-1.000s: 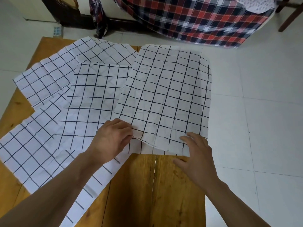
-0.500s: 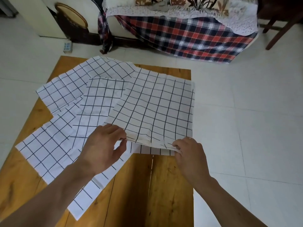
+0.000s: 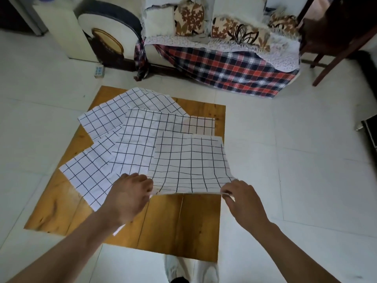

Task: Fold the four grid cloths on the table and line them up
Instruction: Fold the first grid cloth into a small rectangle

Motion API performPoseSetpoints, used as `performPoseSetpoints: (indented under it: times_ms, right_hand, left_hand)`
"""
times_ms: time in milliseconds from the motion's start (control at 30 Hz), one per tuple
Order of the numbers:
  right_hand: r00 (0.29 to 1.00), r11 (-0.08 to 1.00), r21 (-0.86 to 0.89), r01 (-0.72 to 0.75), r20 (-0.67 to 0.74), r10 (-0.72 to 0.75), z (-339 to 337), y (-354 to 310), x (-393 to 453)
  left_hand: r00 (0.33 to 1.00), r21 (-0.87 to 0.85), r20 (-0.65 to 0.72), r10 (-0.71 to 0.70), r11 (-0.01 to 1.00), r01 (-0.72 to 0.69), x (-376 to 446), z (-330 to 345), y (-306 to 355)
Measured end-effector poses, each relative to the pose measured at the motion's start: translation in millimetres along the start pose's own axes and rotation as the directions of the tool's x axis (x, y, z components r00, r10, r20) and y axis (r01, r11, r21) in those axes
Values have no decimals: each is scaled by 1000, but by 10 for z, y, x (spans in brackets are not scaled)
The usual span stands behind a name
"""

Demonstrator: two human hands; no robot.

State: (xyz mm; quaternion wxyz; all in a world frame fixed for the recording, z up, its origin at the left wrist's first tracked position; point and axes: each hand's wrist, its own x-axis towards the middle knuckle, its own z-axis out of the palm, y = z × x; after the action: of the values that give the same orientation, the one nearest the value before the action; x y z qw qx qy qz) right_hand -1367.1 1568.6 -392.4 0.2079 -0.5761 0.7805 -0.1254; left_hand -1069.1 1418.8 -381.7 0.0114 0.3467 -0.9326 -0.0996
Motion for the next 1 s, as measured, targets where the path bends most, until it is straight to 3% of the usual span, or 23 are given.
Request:
performPoseSetpoints:
  times_ms: [300,500,733,1000]
  right_hand:
    - [994,997,2,79,80,-79,-280,101,-437]
    - [987,995,-23,96,133,-92,-331,54,-521]
    - [982,999,-21,41,183,-36,-323,15,-451]
    - [987,996,12,-86,138,83,-86,-115,5]
  left_hand:
    - [991,-7,-116,-71,997,70,-607,-278,379]
    - [988,0,-56,-145,989,145,-877,-277,481]
    - [969,-149,-60,-238,962,227,-879,-177,389]
    - [962,-272,-23,-272,928,256,-475,37,-169]
